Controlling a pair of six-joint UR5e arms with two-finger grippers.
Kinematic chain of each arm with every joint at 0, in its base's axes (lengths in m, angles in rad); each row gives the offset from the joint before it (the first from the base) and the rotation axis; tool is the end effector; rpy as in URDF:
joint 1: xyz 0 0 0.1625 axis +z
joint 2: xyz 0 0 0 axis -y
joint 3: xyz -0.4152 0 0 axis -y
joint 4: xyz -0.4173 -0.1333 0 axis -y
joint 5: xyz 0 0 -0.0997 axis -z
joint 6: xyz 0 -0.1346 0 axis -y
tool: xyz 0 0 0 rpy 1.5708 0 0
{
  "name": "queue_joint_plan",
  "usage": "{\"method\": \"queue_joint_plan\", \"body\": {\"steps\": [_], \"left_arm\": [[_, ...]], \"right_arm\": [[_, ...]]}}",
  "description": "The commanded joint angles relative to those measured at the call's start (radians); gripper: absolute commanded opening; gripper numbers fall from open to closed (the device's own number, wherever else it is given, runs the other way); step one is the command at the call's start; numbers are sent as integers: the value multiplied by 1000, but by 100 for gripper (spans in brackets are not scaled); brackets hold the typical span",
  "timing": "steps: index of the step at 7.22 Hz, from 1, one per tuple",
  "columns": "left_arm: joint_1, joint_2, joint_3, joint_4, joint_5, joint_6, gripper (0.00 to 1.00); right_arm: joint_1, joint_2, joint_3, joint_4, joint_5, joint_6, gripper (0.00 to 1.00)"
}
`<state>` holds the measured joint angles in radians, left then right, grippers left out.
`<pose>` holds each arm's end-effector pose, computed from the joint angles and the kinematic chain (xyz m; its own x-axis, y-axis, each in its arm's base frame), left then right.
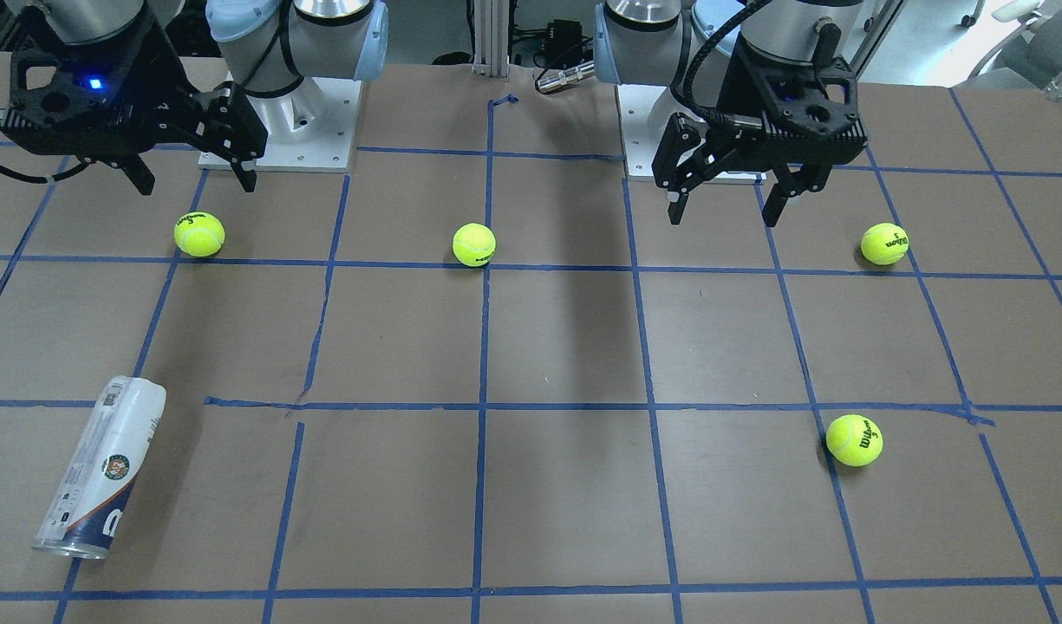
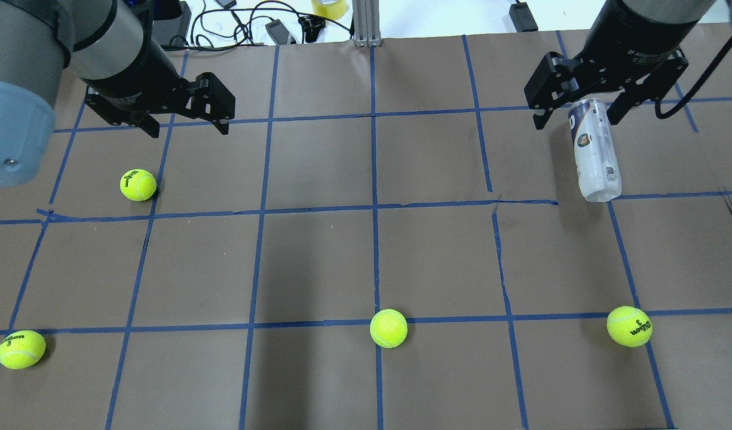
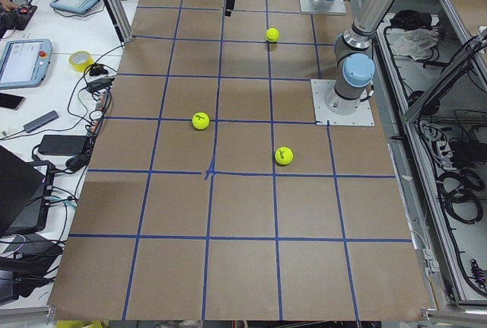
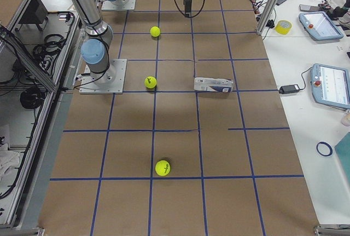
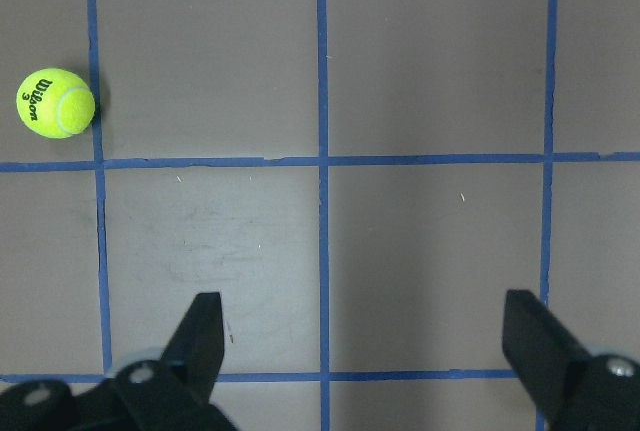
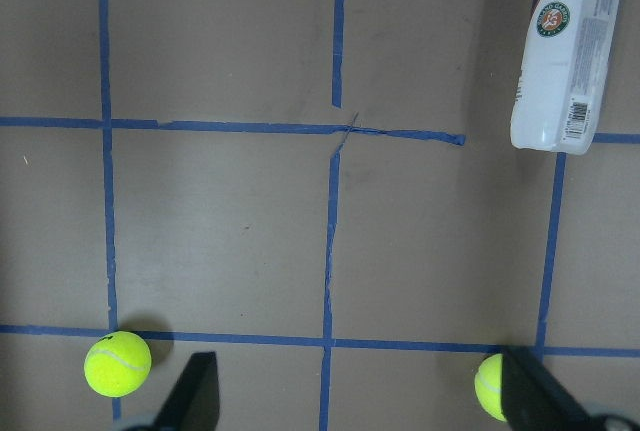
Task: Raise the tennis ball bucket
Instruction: 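Move the right gripper over the clear tennis ball tube lying on its side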
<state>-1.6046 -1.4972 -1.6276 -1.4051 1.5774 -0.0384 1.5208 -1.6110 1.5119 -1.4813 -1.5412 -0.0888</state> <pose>-0.1495 -0.5044 0.4693 -1.0000 -0.0052 0.0005 -0.0052 0.9834 -0.1816 0.1121 -0.5058 0.4851 -0.9988 -0.0391 -0.0286 -0.0388 0.9992 -0.0122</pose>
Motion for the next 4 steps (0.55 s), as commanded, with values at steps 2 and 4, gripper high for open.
{"method": "queue_joint_plan", "body": {"steps": [2, 4], "left_arm": [[0, 0, -2, 0, 1, 0, 100], [0, 0, 0, 0, 1, 0, 100]], "right_arm": [[-8, 5, 4, 6, -2, 3, 100], [-8, 28, -16, -20, -8, -14, 100]]}}
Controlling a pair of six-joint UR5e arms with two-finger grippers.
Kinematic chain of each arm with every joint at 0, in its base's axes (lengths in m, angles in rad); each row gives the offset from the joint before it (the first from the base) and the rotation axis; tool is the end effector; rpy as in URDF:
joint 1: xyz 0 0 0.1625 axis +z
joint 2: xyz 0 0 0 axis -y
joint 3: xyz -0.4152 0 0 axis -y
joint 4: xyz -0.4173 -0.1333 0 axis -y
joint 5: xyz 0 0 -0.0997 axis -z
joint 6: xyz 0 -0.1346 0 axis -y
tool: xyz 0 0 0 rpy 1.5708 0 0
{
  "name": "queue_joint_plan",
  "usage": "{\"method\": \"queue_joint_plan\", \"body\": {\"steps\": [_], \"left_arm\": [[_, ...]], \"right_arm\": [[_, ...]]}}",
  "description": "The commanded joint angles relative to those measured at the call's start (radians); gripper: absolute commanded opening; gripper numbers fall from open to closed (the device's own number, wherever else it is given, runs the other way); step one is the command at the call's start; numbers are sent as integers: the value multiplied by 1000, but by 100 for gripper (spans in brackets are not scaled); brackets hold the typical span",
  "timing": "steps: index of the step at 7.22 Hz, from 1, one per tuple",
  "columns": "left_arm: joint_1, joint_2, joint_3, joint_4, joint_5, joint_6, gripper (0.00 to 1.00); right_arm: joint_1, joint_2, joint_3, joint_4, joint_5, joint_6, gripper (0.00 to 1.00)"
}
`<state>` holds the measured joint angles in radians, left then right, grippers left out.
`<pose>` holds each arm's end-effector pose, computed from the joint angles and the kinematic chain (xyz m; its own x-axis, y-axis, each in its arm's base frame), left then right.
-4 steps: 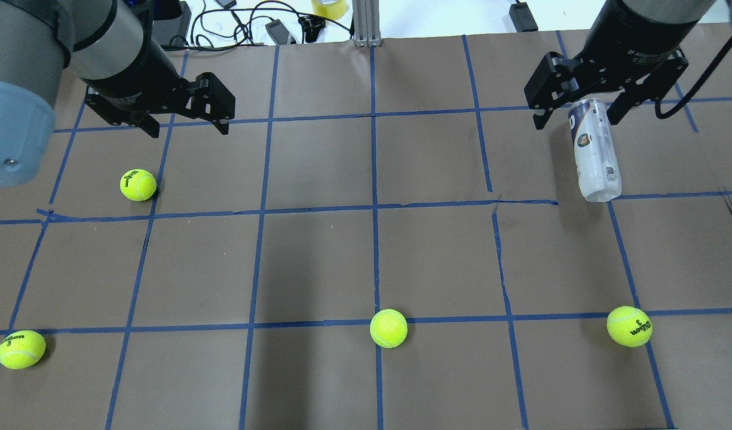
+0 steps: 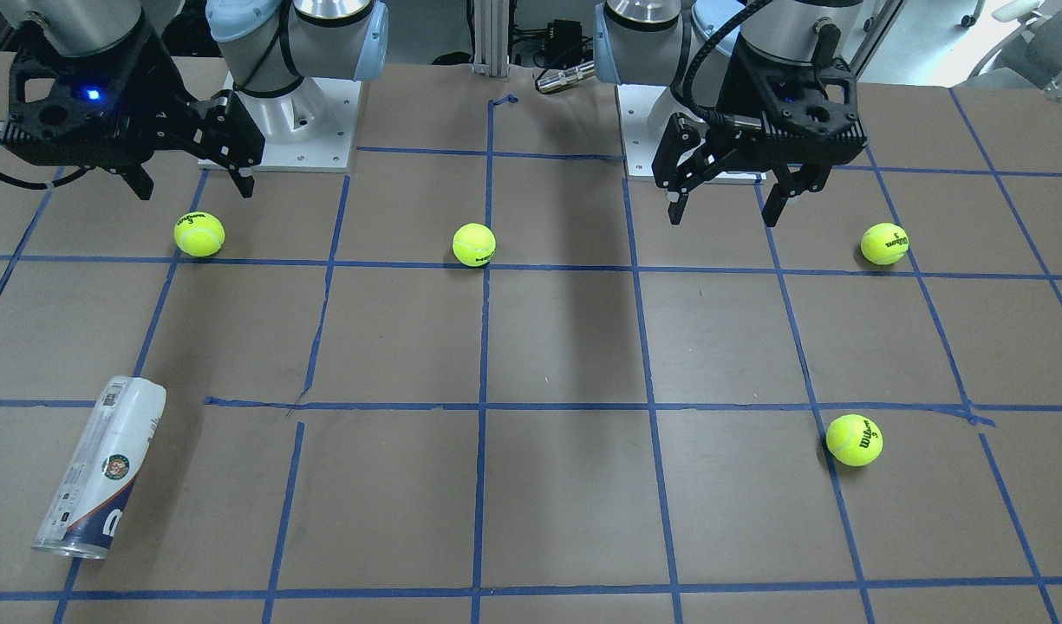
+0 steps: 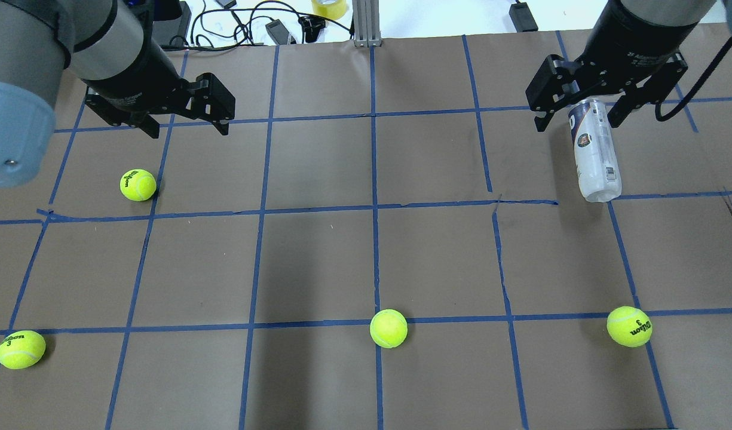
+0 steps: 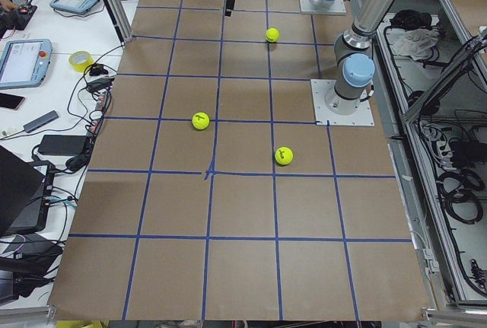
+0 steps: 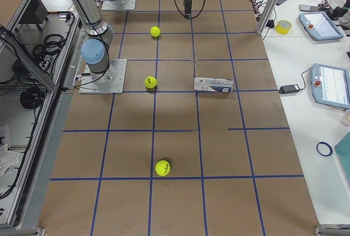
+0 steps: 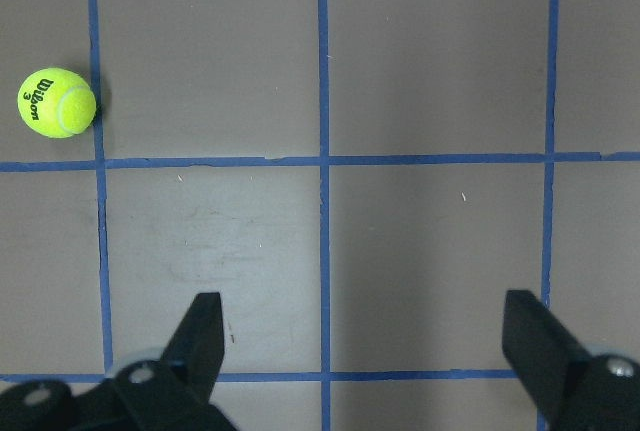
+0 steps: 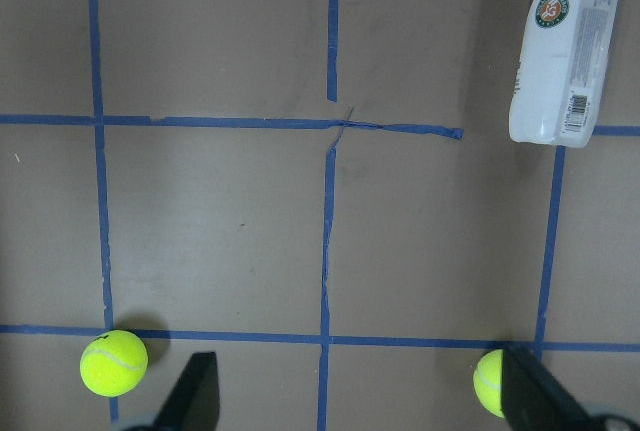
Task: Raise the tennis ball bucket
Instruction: 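Move the right gripper over the clear tennis ball tube lying on its side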
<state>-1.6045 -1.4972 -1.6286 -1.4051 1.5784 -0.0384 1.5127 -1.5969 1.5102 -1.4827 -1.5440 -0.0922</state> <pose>-0.1494 -0.5043 0.4688 -1.0000 -0.0054 -0.0005 -0.0053 0.9835 -0.1807 0.1074 -0.5115 0.4790 -0.9991 -0.0341 -0.0268 -0.0341 0.9994 -0.0011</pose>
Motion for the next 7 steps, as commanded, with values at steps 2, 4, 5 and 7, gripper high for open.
{"method": "queue_joint_plan", "body": {"steps": [2, 4, 5, 7], "left_arm": [[0, 0, -1, 0, 0, 0, 100], [-2, 0, 1, 0, 0, 0, 100], [0, 0, 1, 0, 0, 0, 100], [0, 0, -1, 0, 0, 0, 100]], "right_arm": [[0, 63, -7, -24, -18, -11, 100], [1, 109, -16, 2, -10, 5, 100], [-6, 112, -21, -8, -8, 11, 100], [-11, 153, -73, -136, -17, 89, 100]]}}
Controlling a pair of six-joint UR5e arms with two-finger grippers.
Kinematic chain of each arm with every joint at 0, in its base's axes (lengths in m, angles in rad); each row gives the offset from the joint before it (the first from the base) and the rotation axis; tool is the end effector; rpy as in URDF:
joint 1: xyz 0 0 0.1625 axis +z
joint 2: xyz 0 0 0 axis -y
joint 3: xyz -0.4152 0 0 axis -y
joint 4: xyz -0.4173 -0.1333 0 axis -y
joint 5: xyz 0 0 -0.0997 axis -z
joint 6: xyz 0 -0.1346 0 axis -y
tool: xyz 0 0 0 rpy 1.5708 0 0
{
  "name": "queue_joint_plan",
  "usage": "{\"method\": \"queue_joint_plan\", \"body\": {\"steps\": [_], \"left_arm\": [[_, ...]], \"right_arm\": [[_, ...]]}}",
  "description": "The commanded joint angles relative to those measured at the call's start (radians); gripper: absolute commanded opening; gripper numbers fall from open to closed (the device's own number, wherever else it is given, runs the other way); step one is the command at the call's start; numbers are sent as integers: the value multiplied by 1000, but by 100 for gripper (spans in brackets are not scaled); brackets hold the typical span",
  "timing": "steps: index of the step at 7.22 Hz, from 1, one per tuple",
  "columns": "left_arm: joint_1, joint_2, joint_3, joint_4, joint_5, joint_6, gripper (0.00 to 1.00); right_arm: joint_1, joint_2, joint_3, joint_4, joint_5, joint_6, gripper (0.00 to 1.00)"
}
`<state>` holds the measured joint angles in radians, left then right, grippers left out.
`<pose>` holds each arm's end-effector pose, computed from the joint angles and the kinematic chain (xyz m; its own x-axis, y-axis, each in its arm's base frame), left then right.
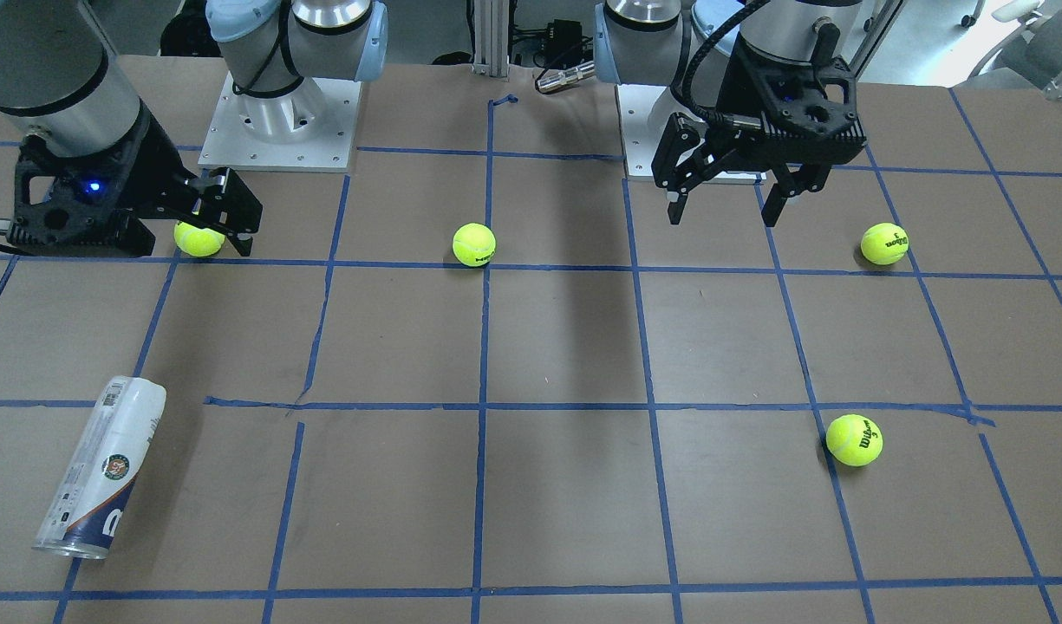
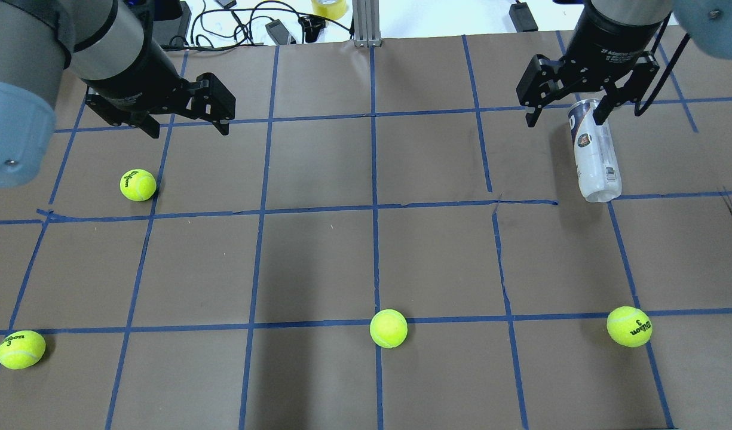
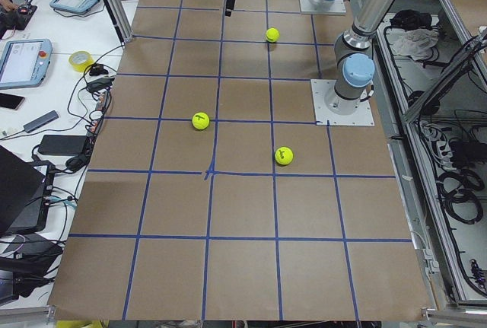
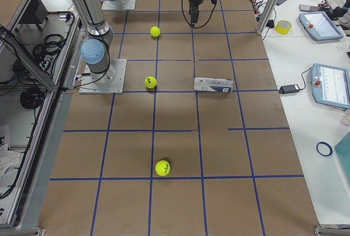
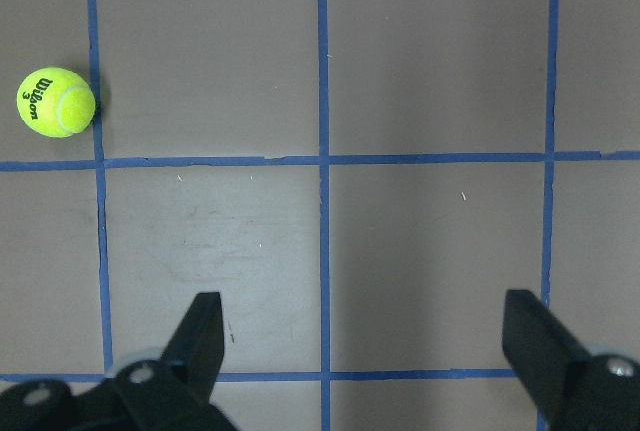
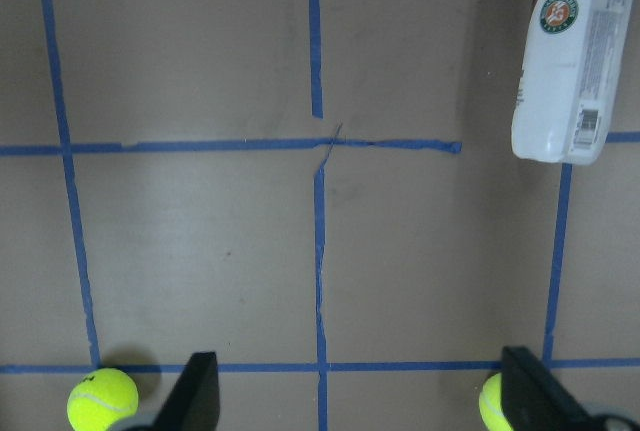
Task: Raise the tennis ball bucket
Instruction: 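Move the right gripper over the clear tennis ball tube lying on its side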
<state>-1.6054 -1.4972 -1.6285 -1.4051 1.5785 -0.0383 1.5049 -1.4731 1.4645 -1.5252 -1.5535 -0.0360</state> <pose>-0.1498 -0.5042 0.4688 -1.0000 -0.0045 -0.0007 -0.0043 0.9835 -0.1808 0.0990 -0.5602 0.4411 -0.9994 0.0305 -0.0186 0.0299 0.9989 0.0363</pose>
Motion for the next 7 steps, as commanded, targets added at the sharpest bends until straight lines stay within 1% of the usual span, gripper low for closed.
{"method": "queue_joint_plan", "body": {"steps": [1, 2, 3, 4, 5, 6, 7], "left_arm": [[-1, 2, -1, 0, 0, 0, 100], [-1, 2, -1, 0, 1, 2, 100], [1, 2, -1, 0, 0, 0, 100], [-1, 2, -1, 0, 0, 2, 100], [1, 0, -1, 0, 0, 2, 100], [1, 2, -1, 0, 0, 2, 100], [1, 0, -1, 0, -2, 2, 100]], "right_arm": [[-3, 43, -24, -177, -14, 31, 100], [-12, 77, -24, -182, -45, 34, 100], [-23, 115, -33, -187, -107, 77, 100], [-32, 160, -35, -190, -114, 112, 100], [-50, 193, -35, -217, -100, 149, 100], [-58, 256, -36, -309, -102, 166, 100], [-81, 323, -38, -357, -114, 176, 100]]}}
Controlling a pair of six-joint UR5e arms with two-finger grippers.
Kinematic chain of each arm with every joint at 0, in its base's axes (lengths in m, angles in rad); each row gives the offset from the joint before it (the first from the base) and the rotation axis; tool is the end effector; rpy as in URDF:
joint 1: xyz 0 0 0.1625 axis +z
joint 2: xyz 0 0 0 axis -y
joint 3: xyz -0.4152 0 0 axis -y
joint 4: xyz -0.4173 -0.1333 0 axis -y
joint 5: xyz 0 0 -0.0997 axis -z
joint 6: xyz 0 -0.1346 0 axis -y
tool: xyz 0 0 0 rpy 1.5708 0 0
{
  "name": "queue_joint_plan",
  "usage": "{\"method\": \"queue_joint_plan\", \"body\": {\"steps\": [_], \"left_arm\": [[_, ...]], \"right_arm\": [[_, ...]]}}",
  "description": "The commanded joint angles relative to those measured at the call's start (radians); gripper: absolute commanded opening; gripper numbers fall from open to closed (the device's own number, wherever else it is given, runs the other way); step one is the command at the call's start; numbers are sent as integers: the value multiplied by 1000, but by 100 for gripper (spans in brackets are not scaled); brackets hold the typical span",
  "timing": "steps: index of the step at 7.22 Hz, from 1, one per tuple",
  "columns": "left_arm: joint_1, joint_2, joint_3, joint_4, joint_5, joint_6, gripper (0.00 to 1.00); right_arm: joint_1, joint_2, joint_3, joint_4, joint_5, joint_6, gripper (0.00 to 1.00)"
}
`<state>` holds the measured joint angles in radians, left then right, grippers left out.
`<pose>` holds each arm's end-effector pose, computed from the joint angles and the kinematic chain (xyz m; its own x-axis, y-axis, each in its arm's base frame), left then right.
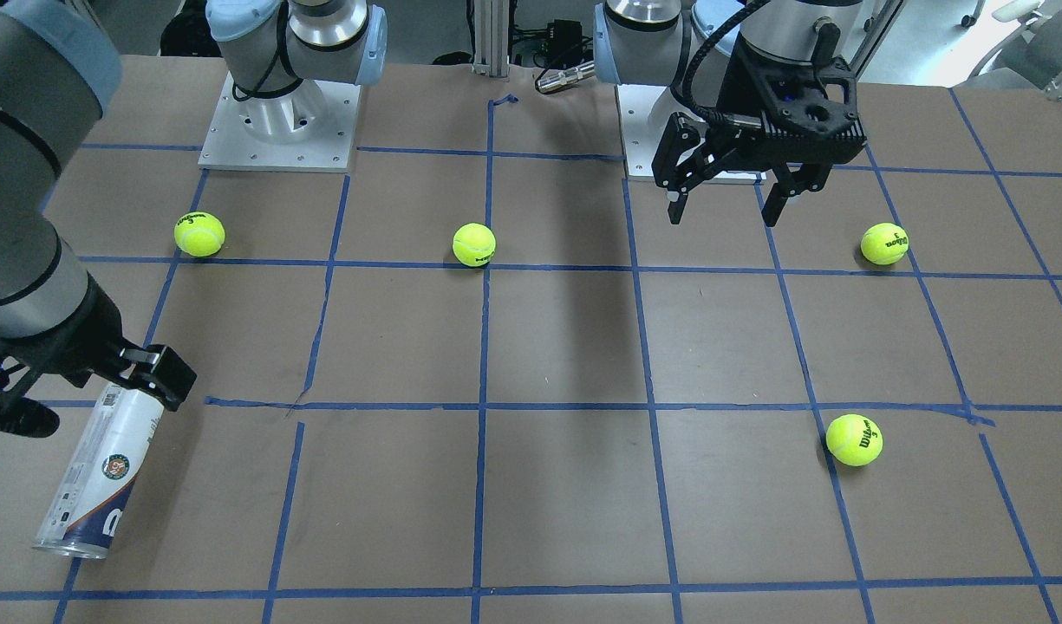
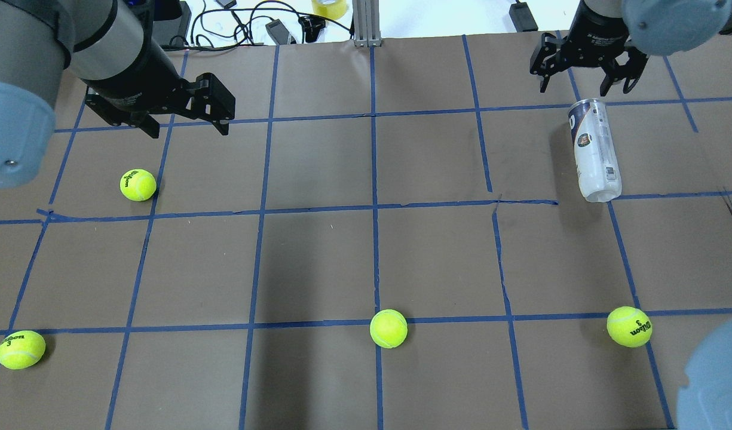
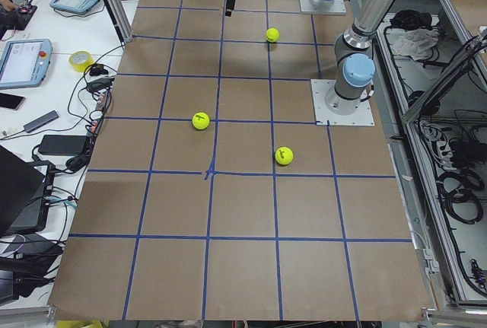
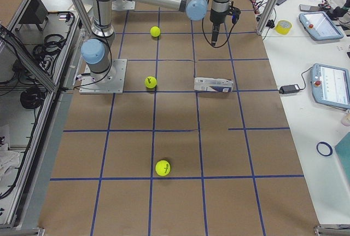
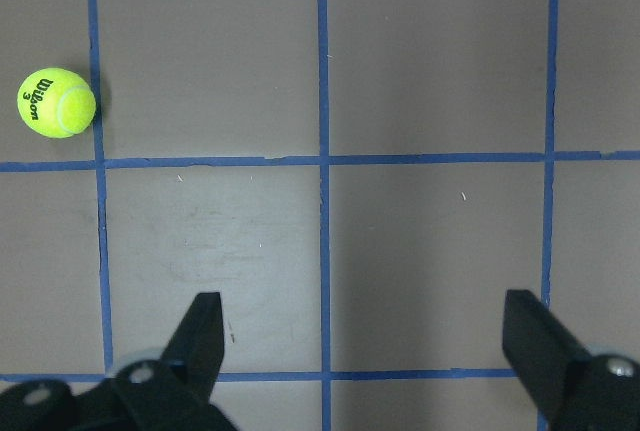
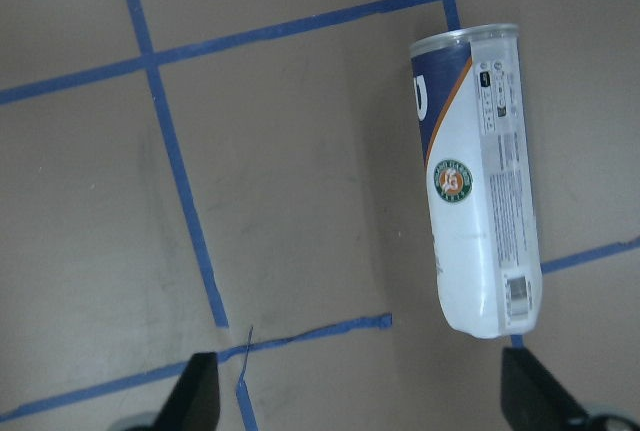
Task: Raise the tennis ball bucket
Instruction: 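Lower the right gripper and grasp the tube at its open end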
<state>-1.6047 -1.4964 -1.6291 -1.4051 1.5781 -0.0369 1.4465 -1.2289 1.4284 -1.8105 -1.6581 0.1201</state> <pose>-0.1495 -0.5040 0.4689 -1.0000 -0.0037 -0.0005 -0.0036 0.9835 -0.1809 0.0396 -0.6633 0.3410 -0.9661 0.2449 0.0817 0.2414 0.9691 -0.0503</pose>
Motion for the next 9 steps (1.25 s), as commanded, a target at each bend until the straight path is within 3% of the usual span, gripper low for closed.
{"method": "queue_joint_plan", "body": {"steps": [1, 4, 8, 9], "left_arm": [[0, -1, 2, 0, -1, 0, 100], [0, -1, 2, 0, 0, 0, 100], [0, 1, 0, 0, 0, 0, 100], [0, 1, 0, 0, 0, 2, 100]], "right_arm": [[-96, 135, -12, -102, 4, 13, 100], [-129, 290, -144, -113, -12, -48, 100], [-147, 345, -135, -131, -29, -211, 100], [-150, 367, -135, -197, -31, -252, 100]]}}
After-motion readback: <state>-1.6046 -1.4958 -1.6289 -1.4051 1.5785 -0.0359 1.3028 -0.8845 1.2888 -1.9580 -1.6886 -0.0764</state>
